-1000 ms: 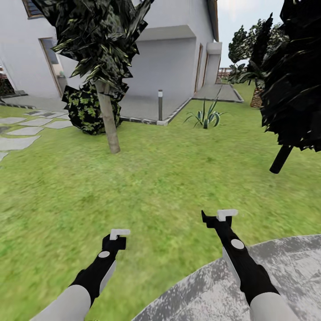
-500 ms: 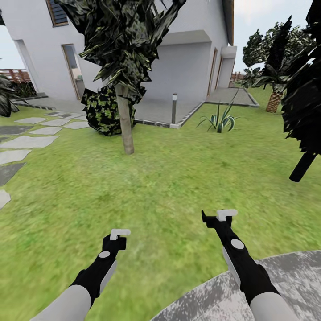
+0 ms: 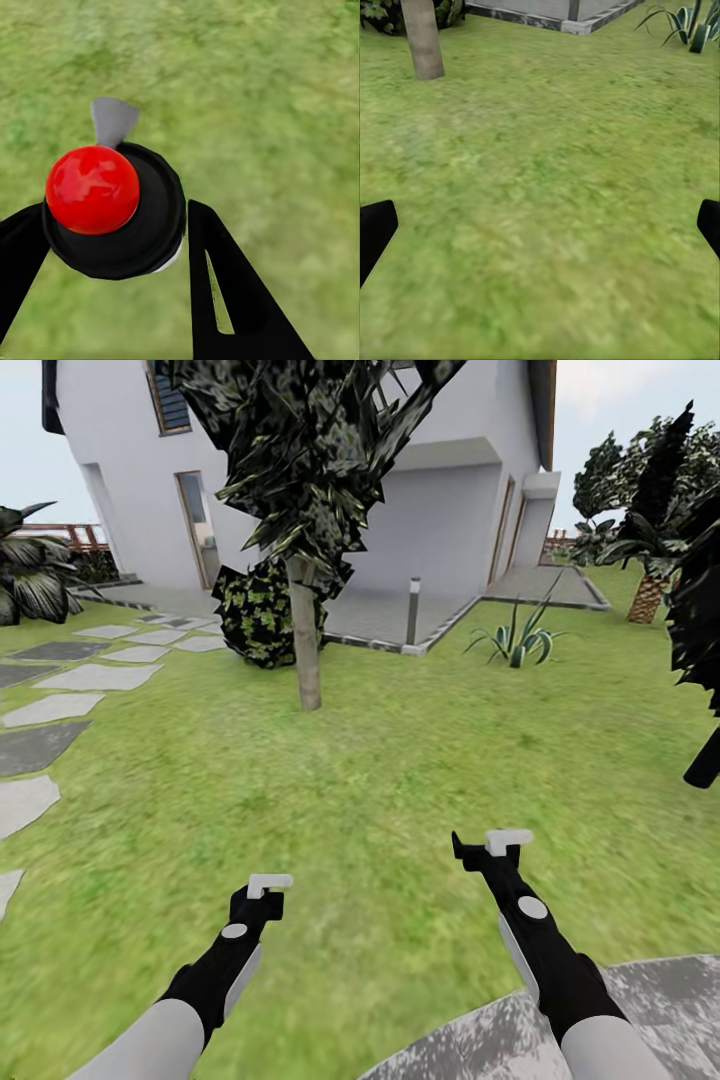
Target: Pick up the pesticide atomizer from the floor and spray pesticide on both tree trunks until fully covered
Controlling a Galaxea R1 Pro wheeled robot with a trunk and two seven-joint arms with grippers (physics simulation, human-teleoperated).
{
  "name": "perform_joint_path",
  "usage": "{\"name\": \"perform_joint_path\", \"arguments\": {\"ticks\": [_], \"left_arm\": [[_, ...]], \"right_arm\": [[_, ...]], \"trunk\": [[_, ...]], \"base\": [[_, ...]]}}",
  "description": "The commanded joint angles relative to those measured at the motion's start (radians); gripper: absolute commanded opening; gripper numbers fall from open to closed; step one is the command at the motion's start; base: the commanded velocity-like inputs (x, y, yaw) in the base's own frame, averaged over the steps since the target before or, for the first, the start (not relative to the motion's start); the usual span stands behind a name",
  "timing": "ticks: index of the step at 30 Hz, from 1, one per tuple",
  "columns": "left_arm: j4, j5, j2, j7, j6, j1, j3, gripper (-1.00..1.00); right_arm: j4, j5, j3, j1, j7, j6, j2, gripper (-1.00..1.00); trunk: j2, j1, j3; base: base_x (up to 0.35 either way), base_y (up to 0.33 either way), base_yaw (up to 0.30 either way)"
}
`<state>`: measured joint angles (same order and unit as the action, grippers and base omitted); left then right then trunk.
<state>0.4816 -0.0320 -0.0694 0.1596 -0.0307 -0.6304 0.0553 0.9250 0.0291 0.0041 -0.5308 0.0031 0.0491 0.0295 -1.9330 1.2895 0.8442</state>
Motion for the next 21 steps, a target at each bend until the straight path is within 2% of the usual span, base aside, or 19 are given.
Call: {"name": "perform_joint_path", "arguments": {"ticks": [1,21], "left_arm": [[0.0,0.0,0.0,0.0,0.0,0.0,0.0,-1.0],[0.0,0.001,0.0,0.0,-0.001,0.0,0.0,-1.0]], "right_arm": [[0.0,0.0,0.0,0.0,0.0,0.0,0.0,1.0],[-0.002,0.0,0.001,0.0,0.0,0.001,0.0,1.0]], "trunk": [[0.0,0.0,-0.001],[0.0,0.0,-0.027]], "base": [[0.0,0.0,0.157],[0.015,0.0,0.157]]}}
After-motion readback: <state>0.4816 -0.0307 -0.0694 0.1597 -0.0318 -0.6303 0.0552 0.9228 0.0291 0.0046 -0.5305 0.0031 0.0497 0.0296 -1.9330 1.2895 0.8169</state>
